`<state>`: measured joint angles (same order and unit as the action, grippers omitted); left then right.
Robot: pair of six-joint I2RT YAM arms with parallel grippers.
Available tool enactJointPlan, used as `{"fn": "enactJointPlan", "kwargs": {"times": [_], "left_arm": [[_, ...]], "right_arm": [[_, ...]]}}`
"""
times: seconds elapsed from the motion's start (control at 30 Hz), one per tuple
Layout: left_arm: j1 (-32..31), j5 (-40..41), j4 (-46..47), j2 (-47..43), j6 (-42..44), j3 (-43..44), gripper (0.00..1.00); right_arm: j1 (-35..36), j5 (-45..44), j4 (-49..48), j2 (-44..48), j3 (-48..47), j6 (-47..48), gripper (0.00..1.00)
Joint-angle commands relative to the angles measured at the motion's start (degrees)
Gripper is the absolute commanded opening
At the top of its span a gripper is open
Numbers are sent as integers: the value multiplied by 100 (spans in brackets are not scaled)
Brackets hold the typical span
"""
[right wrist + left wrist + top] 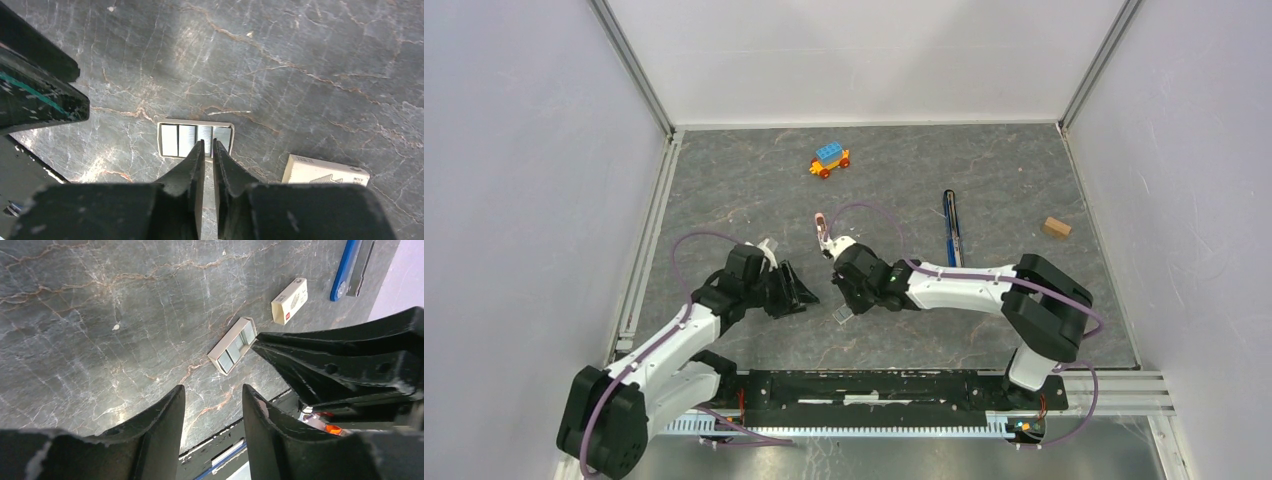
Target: Load the staples into the stapler
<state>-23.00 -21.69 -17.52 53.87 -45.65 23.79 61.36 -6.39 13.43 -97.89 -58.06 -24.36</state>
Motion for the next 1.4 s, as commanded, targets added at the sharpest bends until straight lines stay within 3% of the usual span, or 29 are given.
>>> {"fn": "enactJointPlan", "kwargs": {"times": [0.0,0.17,0.6,0.97,1.37], "left_arm": [[-46,-430,929,85,-459,-270,51],[-102,-617,1680,391,-784,-560,47],[-374,-651,2788,1209,-1157,-856,35],[-481,-599,3174,1368,-1328,-1023,28],[-927,-494,4116,2234,-1666,-1099,25]], "right_arm": [[-63,-113,-237,327,54,-36,20],[-69,-451,171,209,-147,131,35],[-63,-243,116,-121,-285,320,42],[-68,-170,29,-206,-180,258,35],[-65,5,-155,-115,9,152,24]]}}
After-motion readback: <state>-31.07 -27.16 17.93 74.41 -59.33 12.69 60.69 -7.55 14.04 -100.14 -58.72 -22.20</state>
